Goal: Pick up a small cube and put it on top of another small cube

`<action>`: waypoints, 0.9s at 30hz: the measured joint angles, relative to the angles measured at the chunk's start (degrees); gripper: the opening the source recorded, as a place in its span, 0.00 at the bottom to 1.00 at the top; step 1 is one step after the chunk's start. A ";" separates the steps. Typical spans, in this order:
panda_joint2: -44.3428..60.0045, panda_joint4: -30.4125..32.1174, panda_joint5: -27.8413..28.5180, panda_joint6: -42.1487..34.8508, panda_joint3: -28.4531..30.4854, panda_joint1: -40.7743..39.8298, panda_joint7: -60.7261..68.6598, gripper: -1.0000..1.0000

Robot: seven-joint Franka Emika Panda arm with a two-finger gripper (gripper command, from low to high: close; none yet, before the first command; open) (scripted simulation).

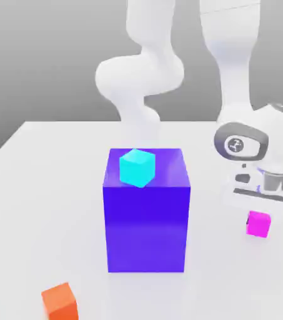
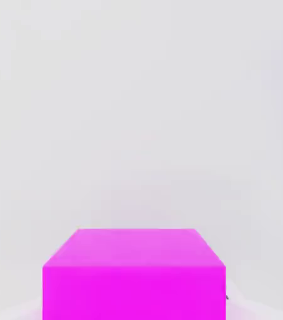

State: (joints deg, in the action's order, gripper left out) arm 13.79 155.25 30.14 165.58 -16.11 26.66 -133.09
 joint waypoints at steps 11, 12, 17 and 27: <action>-8.93 1.96 -24.40 -3.08 -9.67 -6.22 17.73 0.00; -8.50 0.39 -26.02 -3.92 -9.08 -7.73 17.69 0.00; -4.28 -8.73 -31.65 -8.89 -2.39 -14.51 12.82 0.00; 4.00 -23.63 -38.09 -17.45 13.52 -27.07 -2.80 0.00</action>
State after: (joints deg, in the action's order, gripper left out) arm 17.78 131.62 -7.95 148.13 -2.58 -0.41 -135.89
